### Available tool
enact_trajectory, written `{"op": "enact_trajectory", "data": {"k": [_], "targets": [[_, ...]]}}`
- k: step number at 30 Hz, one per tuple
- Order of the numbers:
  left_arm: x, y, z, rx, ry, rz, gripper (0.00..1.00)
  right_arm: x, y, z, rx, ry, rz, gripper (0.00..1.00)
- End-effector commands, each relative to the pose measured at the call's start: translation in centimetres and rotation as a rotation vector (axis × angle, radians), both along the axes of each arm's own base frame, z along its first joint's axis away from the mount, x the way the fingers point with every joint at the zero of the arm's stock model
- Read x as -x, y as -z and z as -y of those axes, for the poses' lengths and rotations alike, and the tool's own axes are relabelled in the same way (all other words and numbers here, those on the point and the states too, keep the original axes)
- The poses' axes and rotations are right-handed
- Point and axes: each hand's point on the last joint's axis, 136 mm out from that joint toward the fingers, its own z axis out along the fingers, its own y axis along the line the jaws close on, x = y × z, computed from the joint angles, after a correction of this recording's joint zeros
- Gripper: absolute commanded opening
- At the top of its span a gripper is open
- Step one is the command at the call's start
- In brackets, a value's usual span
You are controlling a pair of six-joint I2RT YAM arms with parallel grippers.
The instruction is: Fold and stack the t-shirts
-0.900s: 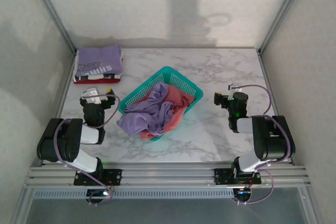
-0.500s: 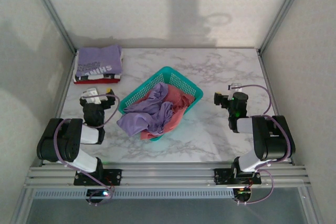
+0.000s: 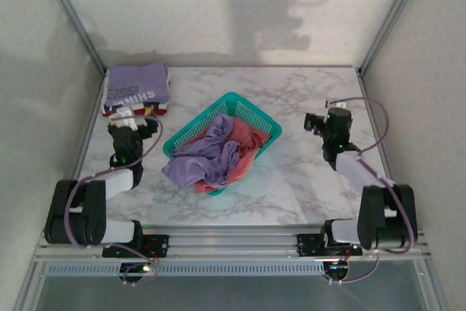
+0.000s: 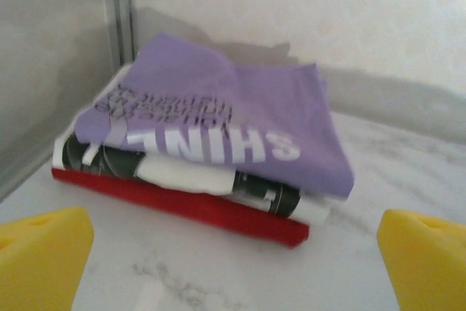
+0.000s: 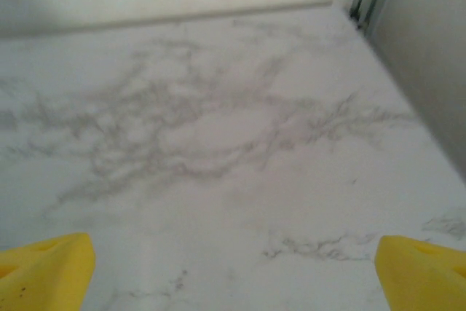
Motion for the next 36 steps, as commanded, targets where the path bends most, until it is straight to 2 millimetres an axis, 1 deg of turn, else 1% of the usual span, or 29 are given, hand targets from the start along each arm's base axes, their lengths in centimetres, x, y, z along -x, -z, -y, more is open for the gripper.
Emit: {"op": "enact_trajectory", "data": {"k": [1,2,3,4,5,6,8,10,11,12,13,15,17,19,20,21,23,24,25,27,28,30,32,36], "targets": [[1.2,-0.2,0.6,0.088,-0.058,-0.186,1.00,4.2,1.1,-0.8,-0.058,0.061,-0.189,0.99],[1.7,-0.8,1.1,0.142,-0.063,-0.213,1.00,4.6,0.8,-2.2,-0.113,0.036,-0.207,0.98],[2.4,-1.3,1.5,0.214,-0.077,-0.226,1.00,5.0,0.5,-4.0,-0.152,-0.017,-0.231,0.95],[3.2,-1.7,2.7,0.302,-0.051,-0.245,1.00,5.6,0.3,-5.9,-0.172,-0.058,-0.264,0.93],[4.0,-2.1,4.3,0.365,0.001,-0.260,1.00,6.3,0.0,-7.6,-0.170,-0.102,-0.302,0.93],[5.0,-2.5,5.2,0.415,0.015,-0.273,1.00,6.9,-0.3,-9.0,-0.157,-0.140,-0.334,0.93],[7.5,-3.4,6.6,0.514,0.033,-0.281,1.00,8.4,-0.7,-11.8,-0.132,-0.214,-0.417,0.95],[9.5,-3.8,7.2,0.563,0.069,-0.266,1.00,9.5,-1.0,-13.6,-0.128,-0.261,-0.476,0.97],[10.4,-4.0,7.2,0.562,0.080,-0.257,1.00,9.9,-1.1,-14.3,-0.139,-0.283,-0.494,0.98],[10.9,-3.8,7.3,0.559,0.090,-0.263,1.00,10.2,-1.1,-14.7,-0.151,-0.297,-0.505,0.99],[11.0,-3.4,7.8,0.557,0.131,-0.287,1.00,10.4,-1.3,-15.1,-0.169,-0.306,-0.509,0.99],[10.7,-2.2,9.2,0.572,0.207,-0.383,1.00,10.8,-1.5,-15.5,-0.195,-0.319,-0.515,0.99],[9.9,-1.5,10.4,0.576,0.269,-0.447,1.00,11.1,-2.0,-15.6,-0.212,-0.324,-0.518,0.99],[8.6,-1.4,11.5,0.591,0.337,-0.437,1.00,11.5,-2.4,-15.5,-0.218,-0.329,-0.517,0.99],[8.1,-1.0,11.6,0.597,0.348,-0.445,1.00,11.7,-2.6,-15.4,-0.219,-0.327,-0.516,0.99],[7.5,-0.2,11.6,0.596,0.357,-0.479,1.00,11.8,-2.6,-15.2,-0.220,-0.326,-0.514,0.99],[6.8,2.2,11.5,0.572,0.353,-0.579,1.00,12.2,-2.6,-15.0,-0.219,-0.324,-0.515,0.99],[6.4,3.4,10.8,0.535,0.314,-0.624,1.00,12.3,-2.6,-14.9,-0.216,-0.322,-0.515,0.99],[6.2,4.4,10.6,0.524,0.301,-0.654,1.00,12.4,-2.4,-14.6,-0.213,-0.314,-0.516,0.99],[5.9,4.8,11.5,0.549,0.350,-0.647,1.00,12.5,-2.0,-14.2,-0.198,-0.300,-0.517,0.99],[5.8,4.6,12.3,0.576,0.391,-0.634,1.00,12.5,-1.7,-14.0,-0.191,-0.291,-0.518,0.99],[6.0,4.5,13.8,0.618,0.460,-0.631,1.00,12.5,-1.3,-13.8,-0.182,-0.282,-0.522,0.99],[6.7,4.6,15.3,0.651,0.523,-0.645,1.00,12.5,-1.1,-13.7,-0.179,-0.278,-0.523,0.99],[8.7,5.4,18.0,0.719,0.612,-0.713,1.00,12.2,-1.0,-13.3,-0.171,-0.262,-0.514,0.99]]}}
